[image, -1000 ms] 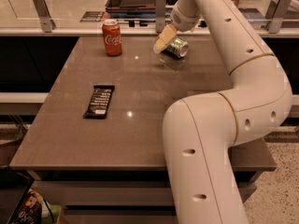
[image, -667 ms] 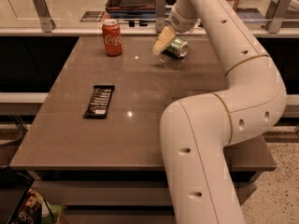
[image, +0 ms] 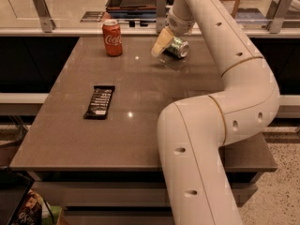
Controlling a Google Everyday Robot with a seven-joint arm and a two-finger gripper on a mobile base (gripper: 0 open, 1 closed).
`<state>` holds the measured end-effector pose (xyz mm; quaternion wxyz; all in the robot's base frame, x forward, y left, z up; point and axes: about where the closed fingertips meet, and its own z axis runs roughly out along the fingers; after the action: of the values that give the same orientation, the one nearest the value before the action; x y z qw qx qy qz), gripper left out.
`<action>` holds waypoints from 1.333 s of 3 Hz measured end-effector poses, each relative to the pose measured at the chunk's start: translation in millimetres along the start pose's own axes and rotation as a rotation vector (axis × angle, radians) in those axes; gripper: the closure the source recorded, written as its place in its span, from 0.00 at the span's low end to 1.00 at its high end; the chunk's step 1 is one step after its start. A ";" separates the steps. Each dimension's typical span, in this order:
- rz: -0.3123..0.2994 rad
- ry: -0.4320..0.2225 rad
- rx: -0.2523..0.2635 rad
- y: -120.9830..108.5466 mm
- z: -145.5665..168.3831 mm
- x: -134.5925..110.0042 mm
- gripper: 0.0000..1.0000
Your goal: Place green can upright
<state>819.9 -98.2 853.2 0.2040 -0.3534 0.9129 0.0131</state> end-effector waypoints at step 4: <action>-0.002 -0.006 -0.003 0.9 18.5 -5.0 0.87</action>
Offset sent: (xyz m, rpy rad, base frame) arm 0.0025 0.0017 -0.0034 0.0015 -0.0018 0.0008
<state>829.4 -91.2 838.1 0.2062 -0.3547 0.9118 0.0153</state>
